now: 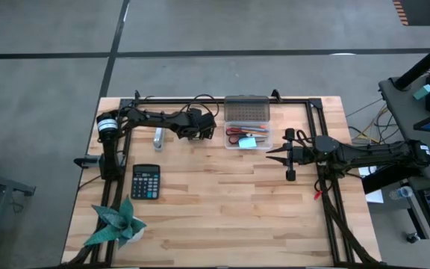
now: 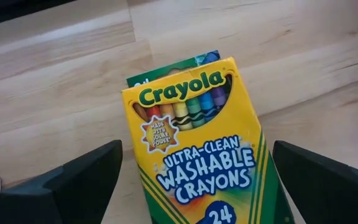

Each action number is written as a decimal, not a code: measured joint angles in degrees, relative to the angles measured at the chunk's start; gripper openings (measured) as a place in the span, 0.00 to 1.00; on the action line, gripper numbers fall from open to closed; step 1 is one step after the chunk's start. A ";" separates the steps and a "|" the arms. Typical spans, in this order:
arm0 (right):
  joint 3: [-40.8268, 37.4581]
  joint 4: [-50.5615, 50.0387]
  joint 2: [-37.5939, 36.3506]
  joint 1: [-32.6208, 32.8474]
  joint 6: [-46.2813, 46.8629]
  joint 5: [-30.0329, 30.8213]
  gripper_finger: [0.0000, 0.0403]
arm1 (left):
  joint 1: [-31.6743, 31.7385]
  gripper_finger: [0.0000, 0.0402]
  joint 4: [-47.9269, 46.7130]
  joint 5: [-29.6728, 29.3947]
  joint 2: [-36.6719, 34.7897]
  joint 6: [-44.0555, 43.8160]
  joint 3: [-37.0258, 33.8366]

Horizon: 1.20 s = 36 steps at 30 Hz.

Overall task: Pack school essentials
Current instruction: Put the box of crayons into the transparent supply box

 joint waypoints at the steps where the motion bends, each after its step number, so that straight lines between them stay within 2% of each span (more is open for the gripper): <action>1: 0.00 0.00 0.00 0.00 0.02 -0.01 0.13 | 0.00 0.99 0.00 0.00 0.00 -0.02 0.00; 36: 0.00 -0.03 0.00 0.00 0.05 0.33 0.13 | 0.04 0.97 6.84 0.28 0.07 -2.40 -4.28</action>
